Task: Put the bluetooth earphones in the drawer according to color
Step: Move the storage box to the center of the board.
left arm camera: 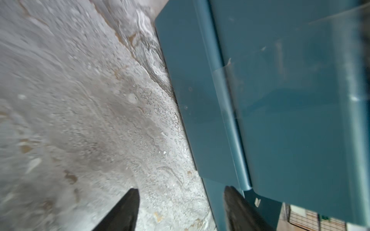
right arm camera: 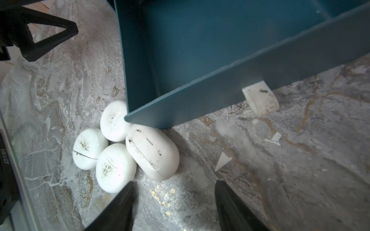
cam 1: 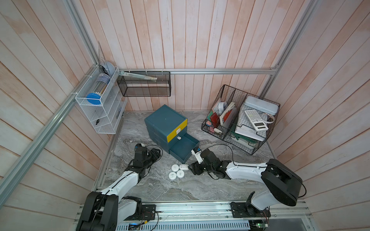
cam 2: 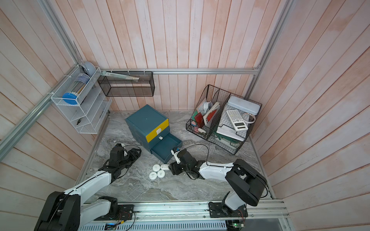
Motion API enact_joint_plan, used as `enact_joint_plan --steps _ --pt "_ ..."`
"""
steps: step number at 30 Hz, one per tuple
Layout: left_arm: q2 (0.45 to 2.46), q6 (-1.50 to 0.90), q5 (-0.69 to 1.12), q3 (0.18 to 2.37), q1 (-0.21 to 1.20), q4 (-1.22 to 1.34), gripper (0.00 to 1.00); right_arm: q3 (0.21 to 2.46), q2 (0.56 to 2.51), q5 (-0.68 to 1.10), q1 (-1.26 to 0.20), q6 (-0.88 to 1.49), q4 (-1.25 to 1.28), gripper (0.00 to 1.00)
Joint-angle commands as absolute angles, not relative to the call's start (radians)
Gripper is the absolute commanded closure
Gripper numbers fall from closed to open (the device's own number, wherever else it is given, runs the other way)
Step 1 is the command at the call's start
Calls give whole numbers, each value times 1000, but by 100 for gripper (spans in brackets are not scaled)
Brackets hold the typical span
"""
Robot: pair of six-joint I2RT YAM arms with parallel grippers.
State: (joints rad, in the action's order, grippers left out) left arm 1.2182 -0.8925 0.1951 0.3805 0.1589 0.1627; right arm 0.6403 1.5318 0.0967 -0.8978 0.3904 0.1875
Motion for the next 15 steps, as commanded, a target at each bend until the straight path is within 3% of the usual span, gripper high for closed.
enact_joint_plan --steps 1,7,15 --pt "1312 -932 276 411 151 338 38 671 1538 44 -902 369 153 33" --pt "1453 -993 311 451 152 474 52 669 1529 53 -903 370 150 33" --pt "1615 -1017 320 547 196 528 54 676 1534 57 -902 374 139 32"
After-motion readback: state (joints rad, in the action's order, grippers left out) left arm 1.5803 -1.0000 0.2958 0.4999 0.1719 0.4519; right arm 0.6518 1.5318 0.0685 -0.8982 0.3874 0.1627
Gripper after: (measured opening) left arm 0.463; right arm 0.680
